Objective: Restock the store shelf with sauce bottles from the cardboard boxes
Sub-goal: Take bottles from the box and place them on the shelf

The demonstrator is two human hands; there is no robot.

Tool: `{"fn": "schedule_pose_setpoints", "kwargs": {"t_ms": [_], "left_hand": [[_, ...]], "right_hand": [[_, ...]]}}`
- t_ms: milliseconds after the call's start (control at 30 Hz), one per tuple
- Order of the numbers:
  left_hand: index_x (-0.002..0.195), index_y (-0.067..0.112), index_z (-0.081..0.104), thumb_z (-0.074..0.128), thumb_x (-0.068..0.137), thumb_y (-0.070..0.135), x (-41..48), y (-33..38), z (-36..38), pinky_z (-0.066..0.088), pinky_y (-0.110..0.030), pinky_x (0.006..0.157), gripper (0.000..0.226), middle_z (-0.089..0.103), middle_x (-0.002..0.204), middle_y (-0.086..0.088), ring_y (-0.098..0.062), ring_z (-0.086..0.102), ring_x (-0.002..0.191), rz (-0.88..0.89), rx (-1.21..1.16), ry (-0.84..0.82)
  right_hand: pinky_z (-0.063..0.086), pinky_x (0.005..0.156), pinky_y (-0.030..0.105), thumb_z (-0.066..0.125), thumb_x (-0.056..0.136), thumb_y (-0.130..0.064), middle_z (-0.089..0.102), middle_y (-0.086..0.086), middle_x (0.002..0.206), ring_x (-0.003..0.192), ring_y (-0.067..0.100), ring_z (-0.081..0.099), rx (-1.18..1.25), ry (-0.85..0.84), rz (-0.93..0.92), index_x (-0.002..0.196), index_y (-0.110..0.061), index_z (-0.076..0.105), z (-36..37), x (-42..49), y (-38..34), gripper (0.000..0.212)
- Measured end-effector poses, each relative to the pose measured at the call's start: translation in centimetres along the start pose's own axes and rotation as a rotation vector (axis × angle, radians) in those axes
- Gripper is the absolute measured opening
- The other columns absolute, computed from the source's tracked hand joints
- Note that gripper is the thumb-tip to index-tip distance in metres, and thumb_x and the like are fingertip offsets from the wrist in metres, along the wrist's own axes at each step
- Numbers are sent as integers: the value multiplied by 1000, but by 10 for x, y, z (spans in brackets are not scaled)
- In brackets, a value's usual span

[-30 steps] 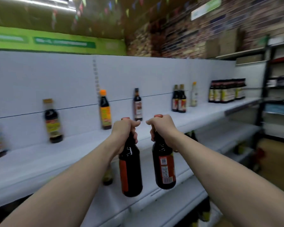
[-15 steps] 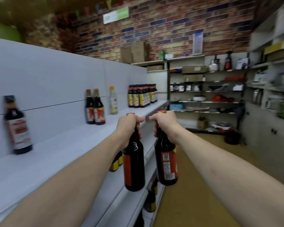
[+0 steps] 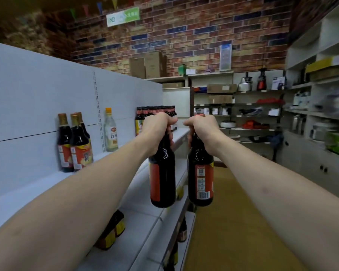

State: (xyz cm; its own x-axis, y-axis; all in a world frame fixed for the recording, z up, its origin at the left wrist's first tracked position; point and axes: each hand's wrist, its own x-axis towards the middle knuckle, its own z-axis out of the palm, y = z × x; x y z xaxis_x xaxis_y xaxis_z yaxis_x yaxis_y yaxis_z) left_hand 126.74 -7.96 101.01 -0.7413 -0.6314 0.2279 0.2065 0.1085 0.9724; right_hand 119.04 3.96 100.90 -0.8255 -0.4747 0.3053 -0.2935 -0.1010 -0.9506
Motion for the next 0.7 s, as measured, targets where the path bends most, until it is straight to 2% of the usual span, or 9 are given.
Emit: {"fn": "schedule_pose_setpoints", "kwargs": {"t_ms": [67,233,400,567,700], "left_hand": [[70,5,55,67,87,8,27,5,-1,41,-28,43,21,41,52,-10,-25,44,40,49,6,63],[66,11,55,63,89,9,89,13,-17,43,-31,51,25,43,50,-6,-24,44,41,82,7,288],[75,10,55,71,86,19,127,8,-53,51,-39,62,22,47,46,-2,-25,50,44,89,96,539],[75,10,61,73,87,31,141,-4,-98,57,-39,67,27,60,51,-5,-26,61,52,82,218,779],[79,9,63,74,87,34,147,-13,-136,60,-39,69,28,62,51,-5,-26,63,51,86,262,904]], "right_hand": [[46,53,34,65,88,-10,52,14,52,43,25,52,13,-56,-16,66,-8,54,6,34,2,25],[48,52,32,67,87,-13,54,13,58,46,25,54,101,-183,-68,80,-7,59,32,114,4,13],[47,50,32,66,88,-10,53,16,55,45,25,52,188,-330,-85,70,-7,56,77,172,7,20],[44,50,33,64,88,-5,45,7,43,41,24,46,315,-427,-56,60,-10,49,137,204,18,31],[49,53,38,65,86,-7,48,10,44,43,25,47,331,-509,-40,62,-8,53,189,215,29,27]]}}
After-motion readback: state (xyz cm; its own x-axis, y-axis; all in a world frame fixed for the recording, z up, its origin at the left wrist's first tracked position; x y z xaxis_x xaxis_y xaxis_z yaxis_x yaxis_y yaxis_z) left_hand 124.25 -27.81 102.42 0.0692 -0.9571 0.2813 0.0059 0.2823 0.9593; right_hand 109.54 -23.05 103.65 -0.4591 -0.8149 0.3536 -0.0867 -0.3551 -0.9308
